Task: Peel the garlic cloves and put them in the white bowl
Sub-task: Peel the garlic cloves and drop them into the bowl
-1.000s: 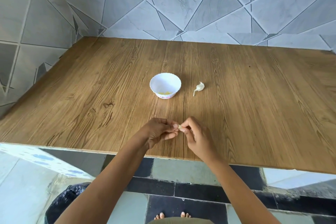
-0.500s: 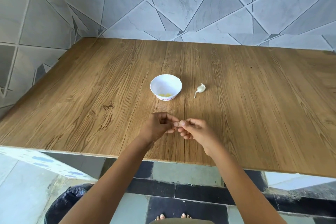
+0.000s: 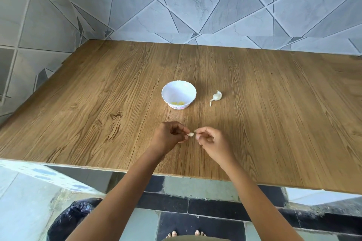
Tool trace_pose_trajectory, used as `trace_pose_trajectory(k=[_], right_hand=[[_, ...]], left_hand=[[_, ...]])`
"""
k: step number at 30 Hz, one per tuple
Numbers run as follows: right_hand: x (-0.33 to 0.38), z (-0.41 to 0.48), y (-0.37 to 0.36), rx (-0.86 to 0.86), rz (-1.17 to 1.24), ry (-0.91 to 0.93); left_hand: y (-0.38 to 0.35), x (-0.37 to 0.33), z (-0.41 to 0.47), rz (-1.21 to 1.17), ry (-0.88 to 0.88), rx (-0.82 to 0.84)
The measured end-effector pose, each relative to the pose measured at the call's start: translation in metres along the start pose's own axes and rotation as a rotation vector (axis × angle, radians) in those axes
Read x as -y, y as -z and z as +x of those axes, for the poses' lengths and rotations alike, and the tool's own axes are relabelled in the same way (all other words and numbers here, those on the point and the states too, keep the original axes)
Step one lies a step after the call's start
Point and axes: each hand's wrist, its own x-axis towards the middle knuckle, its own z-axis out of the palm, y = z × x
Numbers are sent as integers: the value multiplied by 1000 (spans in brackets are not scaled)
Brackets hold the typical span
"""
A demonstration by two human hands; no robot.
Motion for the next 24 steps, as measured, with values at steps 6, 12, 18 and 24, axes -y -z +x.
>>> trace_pose_trajectory(k=[6, 12, 18, 24], right_hand=[[10, -2, 1, 59, 471, -181], [6, -2, -5, -58, 396, -39], [-10, -5, -19, -331, -177, 423], [-19, -3, -11, -313, -396, 696]], left_hand=[[-1, -1, 2, 83, -62, -6], [-6, -4, 1, 116, -80, -54], [-13, -4, 3, 133, -9, -91], [-11, -4, 1, -163, 229, 24]])
